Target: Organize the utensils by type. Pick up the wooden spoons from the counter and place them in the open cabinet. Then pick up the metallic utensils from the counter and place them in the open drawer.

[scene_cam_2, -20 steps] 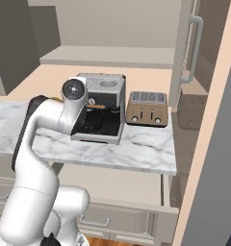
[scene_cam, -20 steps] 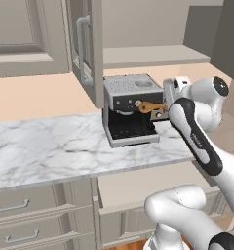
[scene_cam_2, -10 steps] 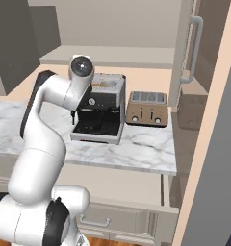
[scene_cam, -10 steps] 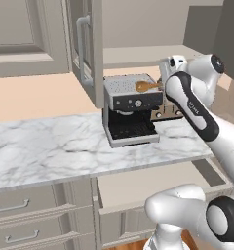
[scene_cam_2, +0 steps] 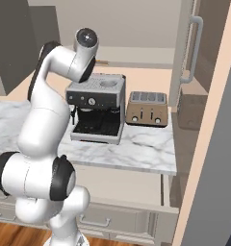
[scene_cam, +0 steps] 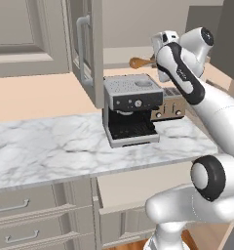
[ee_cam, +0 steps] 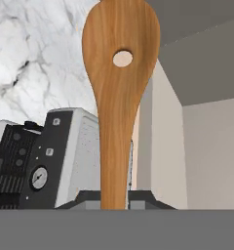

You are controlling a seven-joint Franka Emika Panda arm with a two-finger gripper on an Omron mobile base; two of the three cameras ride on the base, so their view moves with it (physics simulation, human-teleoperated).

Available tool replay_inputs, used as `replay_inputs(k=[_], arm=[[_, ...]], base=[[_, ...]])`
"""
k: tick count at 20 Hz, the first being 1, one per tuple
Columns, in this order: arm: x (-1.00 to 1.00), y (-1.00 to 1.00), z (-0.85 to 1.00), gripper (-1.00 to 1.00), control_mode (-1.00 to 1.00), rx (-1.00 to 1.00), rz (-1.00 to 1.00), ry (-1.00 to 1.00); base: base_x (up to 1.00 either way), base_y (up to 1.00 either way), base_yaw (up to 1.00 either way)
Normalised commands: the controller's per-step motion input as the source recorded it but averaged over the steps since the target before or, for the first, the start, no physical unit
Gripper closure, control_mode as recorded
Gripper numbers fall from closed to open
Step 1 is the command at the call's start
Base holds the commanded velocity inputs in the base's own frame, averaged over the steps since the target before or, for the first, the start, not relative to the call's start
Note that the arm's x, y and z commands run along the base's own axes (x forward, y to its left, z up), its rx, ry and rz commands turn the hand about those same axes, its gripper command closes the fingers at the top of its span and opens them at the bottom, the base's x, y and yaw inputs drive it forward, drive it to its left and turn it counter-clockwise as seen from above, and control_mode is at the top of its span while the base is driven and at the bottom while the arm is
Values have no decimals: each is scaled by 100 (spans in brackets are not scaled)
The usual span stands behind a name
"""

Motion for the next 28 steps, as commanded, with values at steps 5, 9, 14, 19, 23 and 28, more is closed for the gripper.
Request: replay_inputs(k=[5,9,14,19,23,28], arm=[[74,3,19,100,-100,-5,4,-3],[63,0,-18,100,-100,-21,0,0],[67,1,0,100,-100,-6,0,-7],[63,10,-1,100,-100,-1,0,0],[53,11,-13,100,-100,0,0,0],[54,5,-3,100,-100,0,0,0]], base=[[0,0,0],[0,0,0],[0,0,0],[0,0,0],[0,0,0],[0,0,0]])
